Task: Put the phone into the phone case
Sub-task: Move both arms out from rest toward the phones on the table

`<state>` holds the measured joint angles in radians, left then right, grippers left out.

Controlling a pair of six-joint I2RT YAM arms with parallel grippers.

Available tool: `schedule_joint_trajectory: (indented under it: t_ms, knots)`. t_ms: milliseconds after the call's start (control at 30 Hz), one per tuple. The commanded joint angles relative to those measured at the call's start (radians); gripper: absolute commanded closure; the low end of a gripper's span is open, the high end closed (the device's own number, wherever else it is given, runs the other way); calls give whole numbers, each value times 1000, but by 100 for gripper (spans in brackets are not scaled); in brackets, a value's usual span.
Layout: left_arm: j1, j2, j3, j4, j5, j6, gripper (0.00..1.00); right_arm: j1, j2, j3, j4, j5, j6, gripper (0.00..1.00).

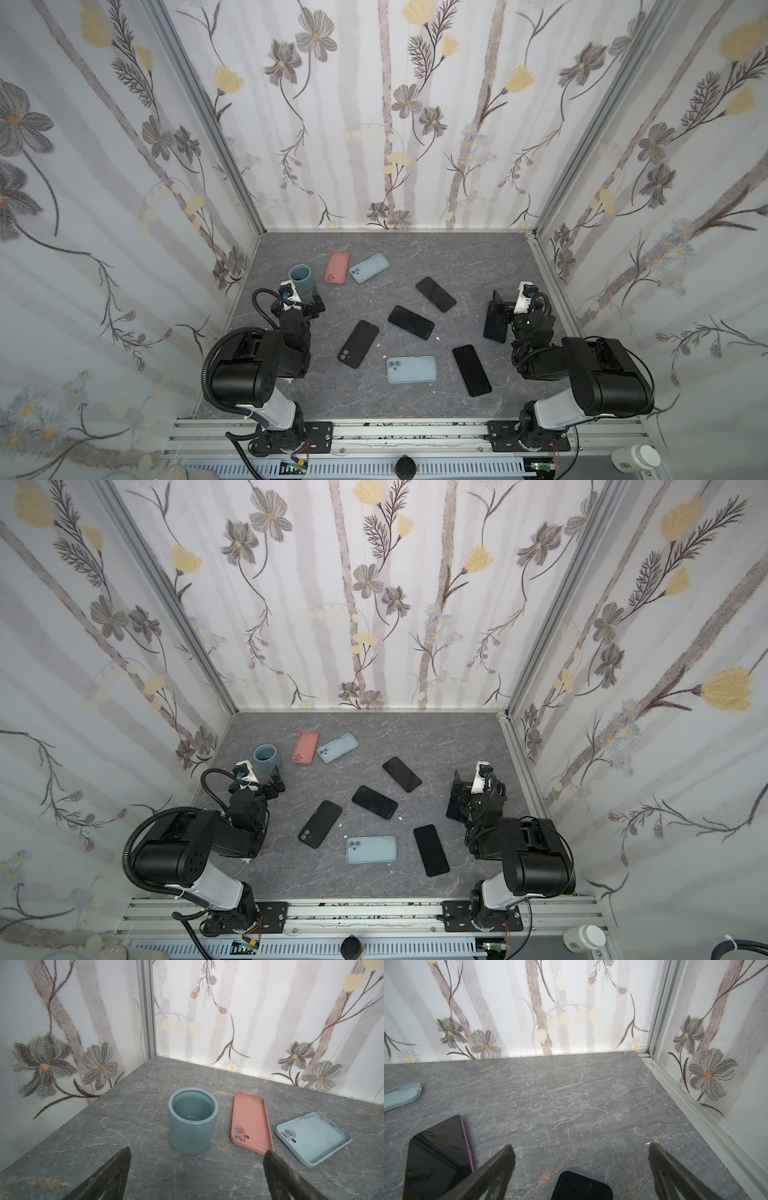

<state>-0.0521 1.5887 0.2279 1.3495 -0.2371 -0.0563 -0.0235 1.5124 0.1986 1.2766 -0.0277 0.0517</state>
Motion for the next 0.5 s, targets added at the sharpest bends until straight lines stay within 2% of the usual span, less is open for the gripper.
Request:
schedule_joint_trajectory:
  t_ms: [0,267,333,467]
  knots:
    - [3,-1,6,5,7,-9,0,0,3,5,34,-3,-4,1]
    - [3,-4,4,11,6,-6,0,-1,-12,1,37,-2,0,1]
    - [3,-68,16,-63,12,-6,0,0,-78,17,-42,-3,-5,0]
    - [2,-230,100,-327,-14,-16,0,14,-213,131,-350,23,3,0]
